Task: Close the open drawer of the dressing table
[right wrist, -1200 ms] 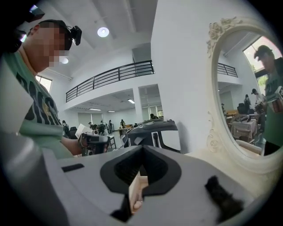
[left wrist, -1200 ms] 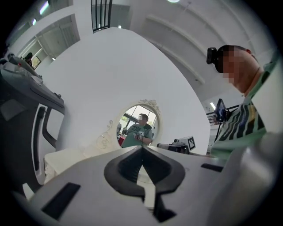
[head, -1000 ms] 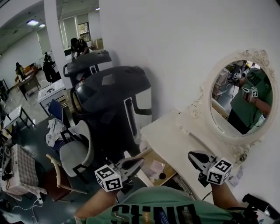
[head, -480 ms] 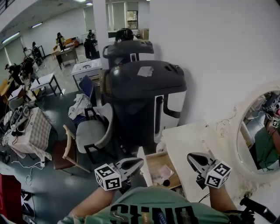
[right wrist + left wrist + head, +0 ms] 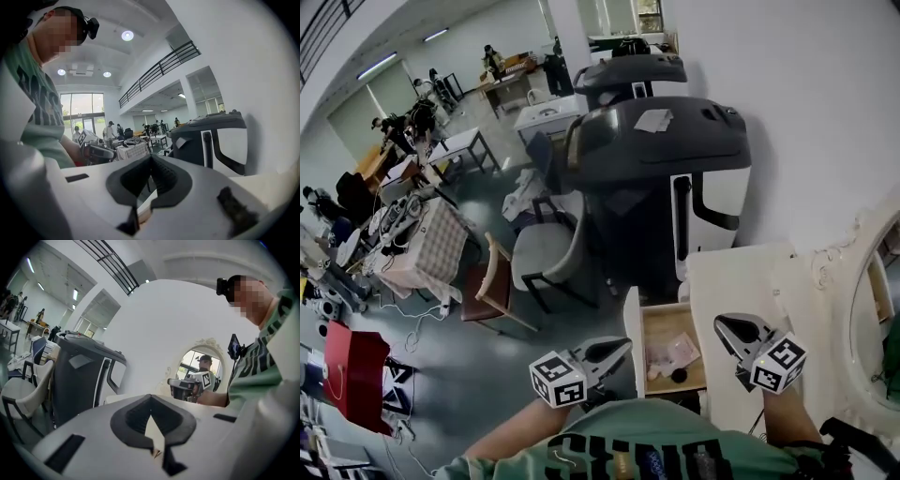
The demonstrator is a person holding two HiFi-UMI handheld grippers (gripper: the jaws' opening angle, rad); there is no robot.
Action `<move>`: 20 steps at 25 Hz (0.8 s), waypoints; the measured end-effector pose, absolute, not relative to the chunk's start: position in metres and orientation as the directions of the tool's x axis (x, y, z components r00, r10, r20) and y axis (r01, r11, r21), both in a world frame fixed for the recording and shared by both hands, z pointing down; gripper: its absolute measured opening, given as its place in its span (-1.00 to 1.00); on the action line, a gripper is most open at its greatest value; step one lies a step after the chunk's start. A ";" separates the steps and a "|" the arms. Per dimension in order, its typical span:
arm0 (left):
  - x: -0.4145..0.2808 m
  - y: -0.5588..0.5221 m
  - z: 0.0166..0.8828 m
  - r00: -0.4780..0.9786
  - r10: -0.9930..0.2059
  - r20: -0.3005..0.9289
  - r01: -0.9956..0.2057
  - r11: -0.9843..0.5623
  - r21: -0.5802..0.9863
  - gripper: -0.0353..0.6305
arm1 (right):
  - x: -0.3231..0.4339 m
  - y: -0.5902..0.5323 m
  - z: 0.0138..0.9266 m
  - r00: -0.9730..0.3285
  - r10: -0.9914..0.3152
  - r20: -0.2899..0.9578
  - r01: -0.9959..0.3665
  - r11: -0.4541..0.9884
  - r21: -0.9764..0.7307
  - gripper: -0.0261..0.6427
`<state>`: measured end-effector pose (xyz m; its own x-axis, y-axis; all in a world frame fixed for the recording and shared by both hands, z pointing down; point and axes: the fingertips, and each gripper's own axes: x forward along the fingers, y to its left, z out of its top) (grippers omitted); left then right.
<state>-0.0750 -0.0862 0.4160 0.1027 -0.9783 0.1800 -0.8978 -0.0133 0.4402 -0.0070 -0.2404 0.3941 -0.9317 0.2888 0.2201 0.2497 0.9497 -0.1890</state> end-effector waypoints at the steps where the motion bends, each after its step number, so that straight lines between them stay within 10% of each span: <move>1: -0.077 -0.084 0.421 0.103 -0.976 0.193 -0.903 -0.010 0.429 -0.87 | -0.010 -0.239 0.398 -0.935 0.285 0.211 0.244 0.949 -0.200 -0.89; 20: -0.104 -0.077 0.535 0.134 -0.931 0.340 -0.921 0.010 0.390 -0.87 | -0.044 -0.191 0.456 -0.890 0.319 0.327 0.255 0.941 -0.224 -0.89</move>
<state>-0.1045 -0.0769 0.5348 0.1337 -0.9308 0.3402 -0.9207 0.0103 0.3901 -0.0435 -0.1910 0.4558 -0.8898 0.3187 0.3268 0.2545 0.9407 -0.2243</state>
